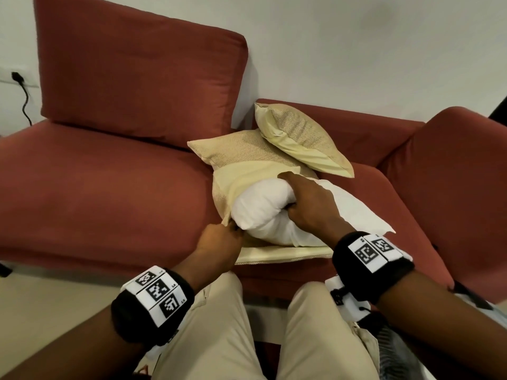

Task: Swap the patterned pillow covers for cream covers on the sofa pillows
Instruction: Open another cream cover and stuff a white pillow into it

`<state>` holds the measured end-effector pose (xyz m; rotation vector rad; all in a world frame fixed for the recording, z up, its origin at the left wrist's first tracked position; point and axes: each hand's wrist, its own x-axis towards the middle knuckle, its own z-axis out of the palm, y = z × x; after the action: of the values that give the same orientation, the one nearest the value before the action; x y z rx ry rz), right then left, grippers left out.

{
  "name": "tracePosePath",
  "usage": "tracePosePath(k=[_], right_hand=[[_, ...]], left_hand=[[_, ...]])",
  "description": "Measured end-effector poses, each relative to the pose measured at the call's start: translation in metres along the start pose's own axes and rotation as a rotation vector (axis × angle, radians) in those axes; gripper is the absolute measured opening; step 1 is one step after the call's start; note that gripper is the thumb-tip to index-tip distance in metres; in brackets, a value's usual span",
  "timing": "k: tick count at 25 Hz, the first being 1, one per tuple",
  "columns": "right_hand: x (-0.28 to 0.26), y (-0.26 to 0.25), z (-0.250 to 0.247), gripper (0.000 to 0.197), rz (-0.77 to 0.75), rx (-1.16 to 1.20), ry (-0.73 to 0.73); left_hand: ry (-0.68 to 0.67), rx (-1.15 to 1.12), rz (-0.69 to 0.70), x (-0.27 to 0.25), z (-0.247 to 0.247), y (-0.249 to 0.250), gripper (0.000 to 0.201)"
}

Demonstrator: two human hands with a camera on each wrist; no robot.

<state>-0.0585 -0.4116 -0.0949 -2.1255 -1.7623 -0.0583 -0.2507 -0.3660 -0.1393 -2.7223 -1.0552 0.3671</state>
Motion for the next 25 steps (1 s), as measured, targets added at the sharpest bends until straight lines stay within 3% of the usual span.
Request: tracePosePath(k=[3,6,8,14,18,23,25], right_hand=[[0.001,-0.015,0.009,0.076,-0.096,0.003,0.014],[-0.012,-0.029,0.022,0.093,-0.455,-0.076,-0.025],[-0.026,-0.034,0.036,0.096,-0.567,-0.193,-0.090],[-0.005,-0.023,0.039,0.089,-0.399,-0.159,-0.057],[0.004,-0.026,0.041,0.090,-0.397,-0.182,-0.094],[0.006,-0.020,0.039,0.087,-0.416,-0.180,-0.075],[0.007,-0.020,0.040,0.086,-0.424,-0.188,-0.063]], left_hand=[[-0.081,0.015,-0.027,0.003,0.005,-0.006,0.035],[-0.150,0.006,-0.029,0.009,0.011,-0.014,0.043],[-0.199,-0.008,-0.061,0.009,0.013,-0.020,0.052],[-0.131,-0.023,0.100,-0.001,0.015,-0.021,0.043],[-0.100,0.051,0.114,-0.012,0.005,-0.002,0.030],[-0.255,0.035,0.132,-0.016,0.004,-0.012,0.032],[-0.223,-0.021,0.134,-0.013,0.006,-0.016,0.030]])
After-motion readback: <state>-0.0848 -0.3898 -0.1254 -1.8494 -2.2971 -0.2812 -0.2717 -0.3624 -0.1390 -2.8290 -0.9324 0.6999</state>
